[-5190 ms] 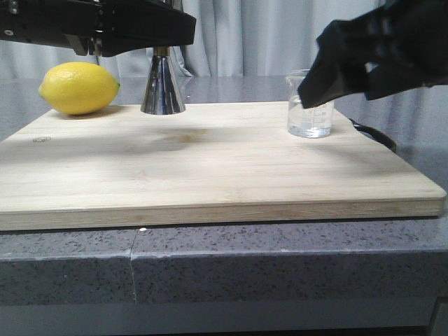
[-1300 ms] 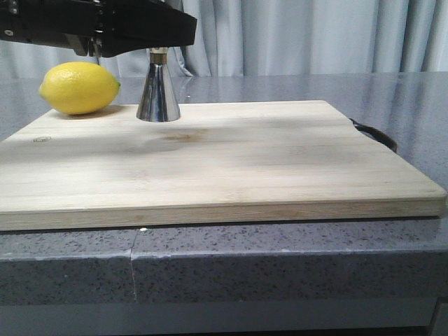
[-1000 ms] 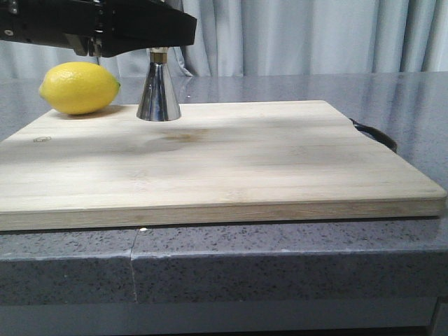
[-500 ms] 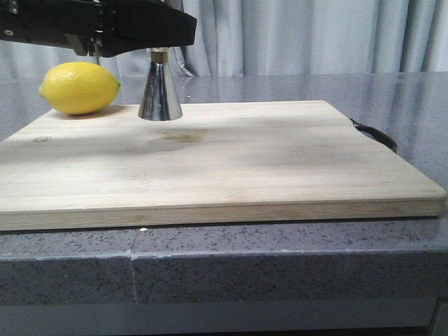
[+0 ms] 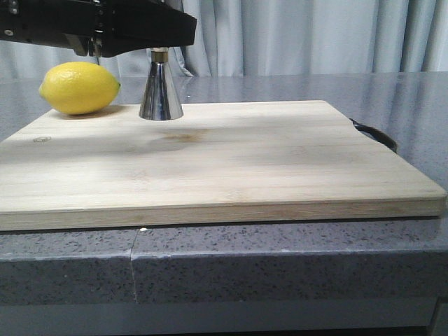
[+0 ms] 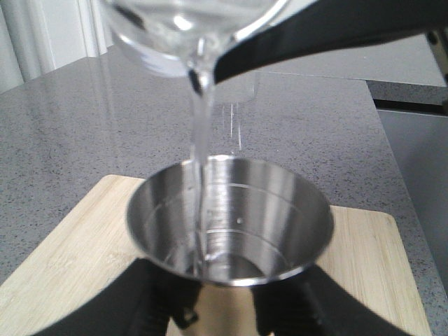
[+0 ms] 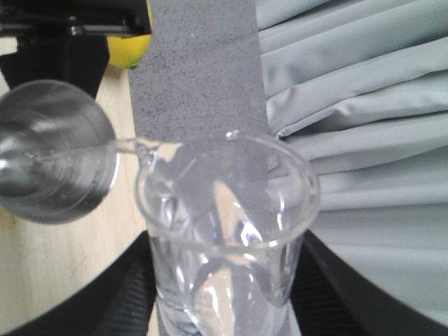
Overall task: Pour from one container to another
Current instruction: 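Tilt the beaker with the right gripper, pouring liquid into the jigger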
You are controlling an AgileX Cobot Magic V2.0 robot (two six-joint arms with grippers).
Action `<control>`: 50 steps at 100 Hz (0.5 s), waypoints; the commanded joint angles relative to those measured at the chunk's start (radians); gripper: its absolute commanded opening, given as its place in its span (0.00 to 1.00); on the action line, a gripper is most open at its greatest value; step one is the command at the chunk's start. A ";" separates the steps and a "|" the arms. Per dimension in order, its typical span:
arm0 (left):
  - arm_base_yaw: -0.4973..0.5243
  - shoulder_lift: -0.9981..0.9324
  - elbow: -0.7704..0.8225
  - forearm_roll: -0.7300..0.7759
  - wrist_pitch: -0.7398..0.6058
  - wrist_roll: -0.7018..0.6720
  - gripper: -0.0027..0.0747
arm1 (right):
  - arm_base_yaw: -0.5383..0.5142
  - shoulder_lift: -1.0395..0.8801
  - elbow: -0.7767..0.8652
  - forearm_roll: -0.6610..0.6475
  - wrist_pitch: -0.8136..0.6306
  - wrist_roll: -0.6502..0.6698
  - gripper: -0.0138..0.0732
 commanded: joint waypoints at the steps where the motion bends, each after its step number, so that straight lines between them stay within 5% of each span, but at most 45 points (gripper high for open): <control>1: -0.008 -0.048 -0.030 -0.079 0.111 -0.005 0.30 | -0.001 -0.033 -0.041 -0.051 -0.077 -0.007 0.51; 50: -0.008 -0.048 -0.030 -0.079 0.111 -0.005 0.30 | -0.001 -0.033 -0.041 -0.113 -0.093 -0.009 0.51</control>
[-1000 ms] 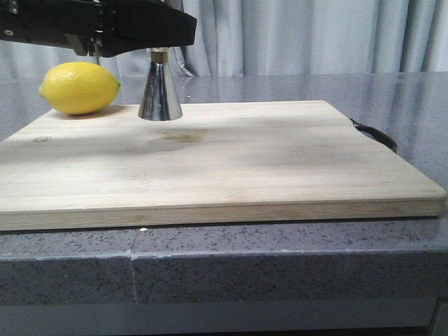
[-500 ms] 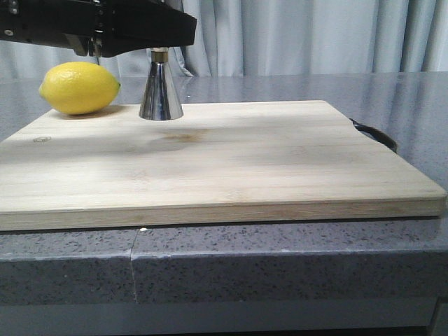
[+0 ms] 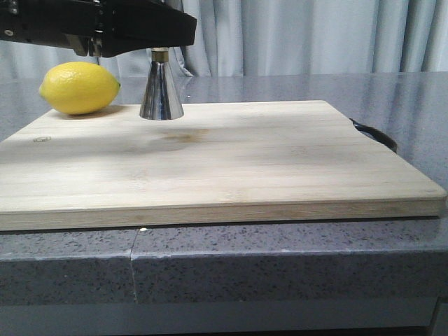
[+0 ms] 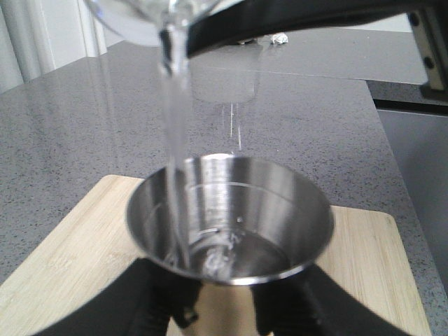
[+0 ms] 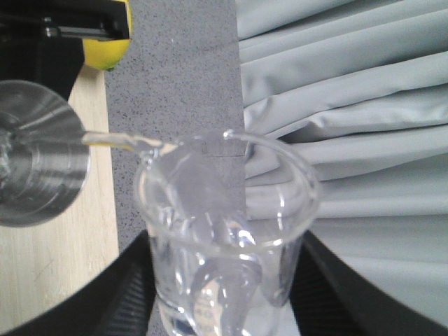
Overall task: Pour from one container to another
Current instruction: 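Tilt the beaker with the right gripper, pouring liquid into the jigger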
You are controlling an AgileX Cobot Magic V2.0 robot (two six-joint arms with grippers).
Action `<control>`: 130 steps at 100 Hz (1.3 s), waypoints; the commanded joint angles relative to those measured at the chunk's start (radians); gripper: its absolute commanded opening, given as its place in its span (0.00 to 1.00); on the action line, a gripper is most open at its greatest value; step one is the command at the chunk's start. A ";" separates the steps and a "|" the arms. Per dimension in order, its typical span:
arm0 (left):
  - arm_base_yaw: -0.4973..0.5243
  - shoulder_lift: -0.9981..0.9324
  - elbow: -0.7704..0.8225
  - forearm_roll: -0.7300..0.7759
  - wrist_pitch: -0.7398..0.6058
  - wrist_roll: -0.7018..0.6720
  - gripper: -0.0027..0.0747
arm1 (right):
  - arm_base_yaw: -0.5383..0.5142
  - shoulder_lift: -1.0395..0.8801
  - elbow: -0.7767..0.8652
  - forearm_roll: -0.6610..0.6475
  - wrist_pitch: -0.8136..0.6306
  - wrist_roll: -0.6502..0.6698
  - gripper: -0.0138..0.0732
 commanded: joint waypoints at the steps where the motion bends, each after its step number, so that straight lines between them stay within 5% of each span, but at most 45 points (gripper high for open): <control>1: -0.008 -0.048 -0.030 -0.079 0.111 -0.005 0.30 | -0.001 -0.033 -0.041 -0.049 -0.064 -0.006 0.51; 130: -0.008 -0.048 -0.030 -0.079 0.111 -0.005 0.30 | -0.001 -0.027 -0.041 -0.064 -0.064 -0.013 0.51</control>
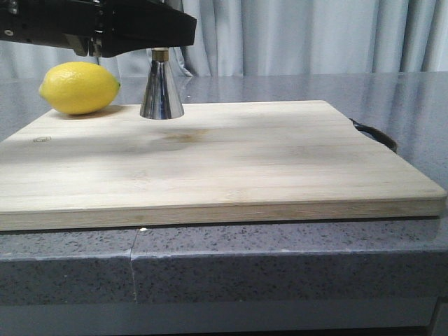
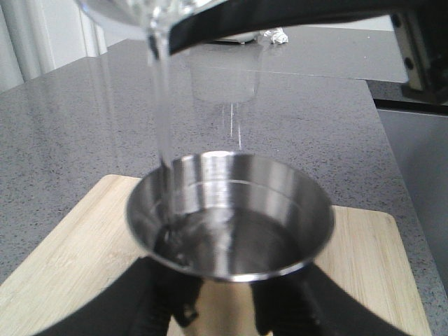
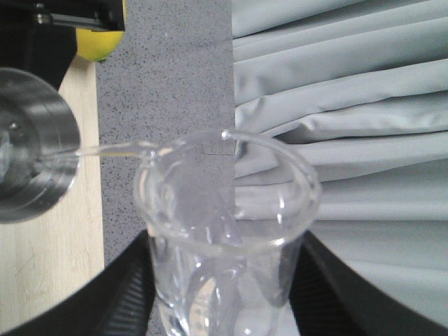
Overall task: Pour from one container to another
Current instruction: 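Tilt the beaker with the right gripper, pouring liquid into the jigger, then tilt the beaker upright and lower it back onto the board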
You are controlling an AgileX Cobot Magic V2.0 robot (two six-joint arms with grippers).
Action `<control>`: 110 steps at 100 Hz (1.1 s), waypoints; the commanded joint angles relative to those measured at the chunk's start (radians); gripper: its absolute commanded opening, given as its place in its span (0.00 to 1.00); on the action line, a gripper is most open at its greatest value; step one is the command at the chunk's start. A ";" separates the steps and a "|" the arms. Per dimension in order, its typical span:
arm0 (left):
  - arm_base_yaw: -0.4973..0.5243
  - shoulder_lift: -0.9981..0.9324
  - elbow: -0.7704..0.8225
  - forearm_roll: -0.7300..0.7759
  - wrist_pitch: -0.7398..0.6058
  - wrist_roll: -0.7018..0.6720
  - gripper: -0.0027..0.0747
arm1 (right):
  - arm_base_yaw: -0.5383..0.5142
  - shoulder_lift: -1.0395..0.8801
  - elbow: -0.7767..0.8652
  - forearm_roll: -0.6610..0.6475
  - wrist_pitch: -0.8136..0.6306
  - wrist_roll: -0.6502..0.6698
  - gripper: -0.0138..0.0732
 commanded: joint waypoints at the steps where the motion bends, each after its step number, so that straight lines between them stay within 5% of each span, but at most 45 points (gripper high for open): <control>1: -0.008 -0.048 -0.030 -0.079 0.111 -0.005 0.30 | -0.001 -0.035 -0.041 -0.007 -0.056 -0.008 0.51; 25: -0.008 -0.048 -0.030 -0.079 0.111 -0.005 0.30 | -0.005 -0.035 -0.041 0.166 -0.017 0.006 0.52; 49: -0.008 -0.048 -0.030 -0.079 0.111 -0.005 0.30 | -0.026 -0.061 -0.041 0.166 -0.020 0.274 0.52; 69: -0.008 -0.048 -0.030 -0.079 0.111 -0.005 0.30 | -0.164 -0.134 -0.010 0.228 -0.042 0.521 0.51; 90: -0.008 -0.048 -0.030 -0.079 0.111 -0.005 0.30 | -0.358 -0.268 0.260 0.443 -0.314 0.535 0.52; 110: -0.008 -0.048 -0.030 -0.079 0.111 -0.005 0.30 | -0.507 -0.319 0.566 0.713 -0.764 0.535 0.51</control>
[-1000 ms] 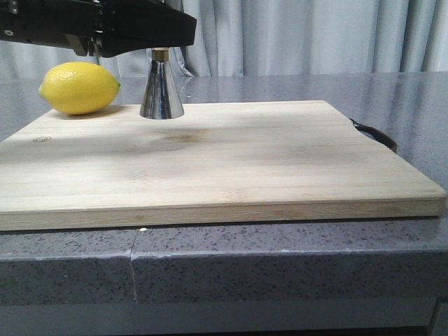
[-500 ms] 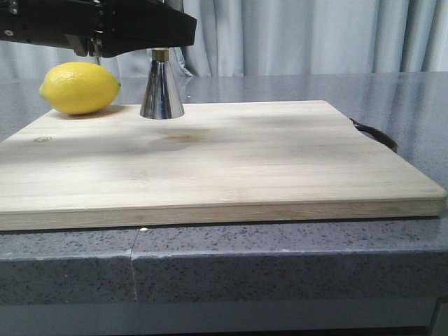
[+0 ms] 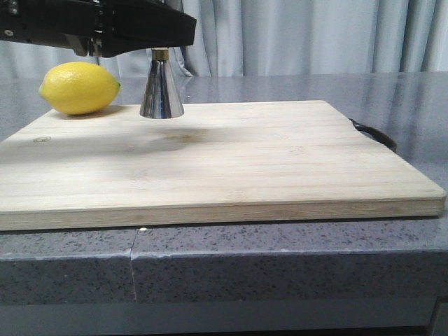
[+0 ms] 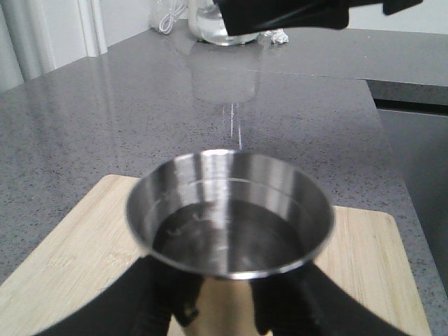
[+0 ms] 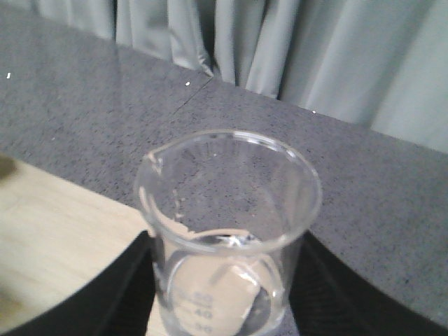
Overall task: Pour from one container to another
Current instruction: 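Tilt the beaker upright and lower it back onto the board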
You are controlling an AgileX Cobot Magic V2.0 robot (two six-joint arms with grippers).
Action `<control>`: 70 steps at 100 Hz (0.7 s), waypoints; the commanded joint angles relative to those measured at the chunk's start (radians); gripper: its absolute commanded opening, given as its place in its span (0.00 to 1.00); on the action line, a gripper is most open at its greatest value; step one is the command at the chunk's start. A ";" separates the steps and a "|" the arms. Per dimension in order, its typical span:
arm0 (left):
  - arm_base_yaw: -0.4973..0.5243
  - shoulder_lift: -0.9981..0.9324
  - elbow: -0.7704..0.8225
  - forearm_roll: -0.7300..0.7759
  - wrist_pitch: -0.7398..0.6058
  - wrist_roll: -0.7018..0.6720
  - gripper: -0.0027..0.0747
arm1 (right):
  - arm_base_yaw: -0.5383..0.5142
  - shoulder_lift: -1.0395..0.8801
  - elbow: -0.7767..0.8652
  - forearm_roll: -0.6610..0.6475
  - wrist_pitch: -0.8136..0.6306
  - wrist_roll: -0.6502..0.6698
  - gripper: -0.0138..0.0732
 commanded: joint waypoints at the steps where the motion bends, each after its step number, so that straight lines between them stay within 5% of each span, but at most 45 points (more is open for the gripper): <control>1: -0.008 -0.048 -0.030 -0.079 0.113 -0.005 0.30 | -0.044 -0.034 0.070 0.101 -0.282 0.000 0.52; 27: -0.008 -0.048 -0.030 -0.079 0.113 -0.005 0.30 | -0.032 0.102 0.244 0.124 -0.670 0.054 0.52; 70: -0.008 -0.048 -0.030 -0.079 0.113 -0.005 0.30 | -0.032 0.377 0.225 0.026 -0.950 0.063 0.52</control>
